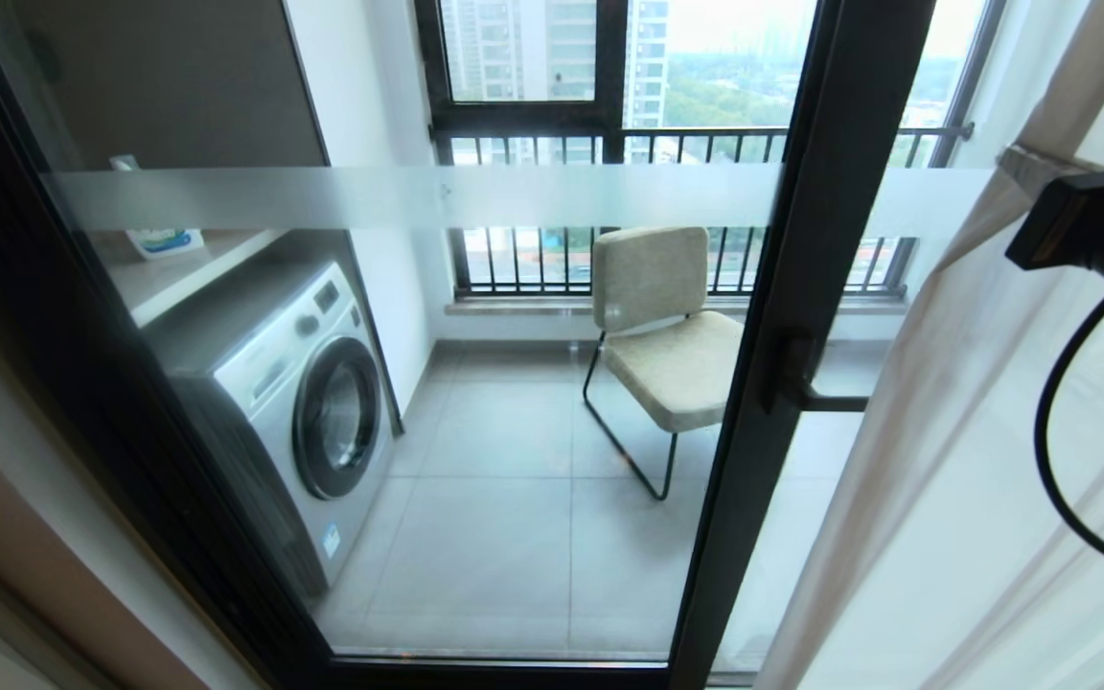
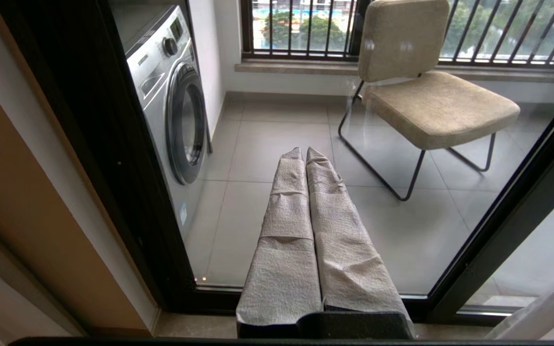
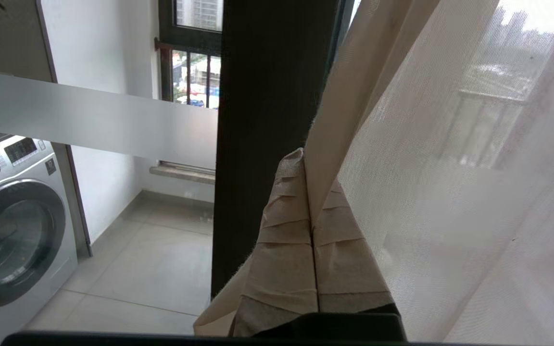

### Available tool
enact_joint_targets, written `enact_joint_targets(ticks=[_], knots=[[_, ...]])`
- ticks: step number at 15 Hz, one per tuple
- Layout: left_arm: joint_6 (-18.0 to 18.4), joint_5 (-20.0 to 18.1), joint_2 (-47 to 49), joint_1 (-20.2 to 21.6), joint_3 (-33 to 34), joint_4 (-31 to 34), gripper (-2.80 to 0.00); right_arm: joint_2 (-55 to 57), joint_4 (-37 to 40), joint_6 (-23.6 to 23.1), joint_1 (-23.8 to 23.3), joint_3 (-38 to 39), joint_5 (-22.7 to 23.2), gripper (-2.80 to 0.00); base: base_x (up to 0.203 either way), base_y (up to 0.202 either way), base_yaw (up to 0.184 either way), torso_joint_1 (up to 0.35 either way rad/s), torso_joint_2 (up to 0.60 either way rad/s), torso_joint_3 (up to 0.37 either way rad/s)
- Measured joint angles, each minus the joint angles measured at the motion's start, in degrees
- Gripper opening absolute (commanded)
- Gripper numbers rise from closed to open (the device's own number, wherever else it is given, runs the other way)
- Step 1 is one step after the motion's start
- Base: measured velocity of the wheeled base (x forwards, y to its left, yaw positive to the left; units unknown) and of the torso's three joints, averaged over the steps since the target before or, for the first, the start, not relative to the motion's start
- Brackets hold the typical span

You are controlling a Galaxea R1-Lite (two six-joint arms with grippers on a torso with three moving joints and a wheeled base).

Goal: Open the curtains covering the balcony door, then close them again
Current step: Close the inner curtains on both sides

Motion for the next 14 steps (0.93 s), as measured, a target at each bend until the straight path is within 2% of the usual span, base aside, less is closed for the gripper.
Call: enact_joint_targets(ticks=[14], knots=[[0.00, 0.00, 0.00, 0.00, 0.00, 0.02, -2.80, 0.22, -0.16, -0.02, 0.35, 0.34, -0.01, -2.80, 0.000, 0.192, 0.002, 0.002, 0.00, 0.002]])
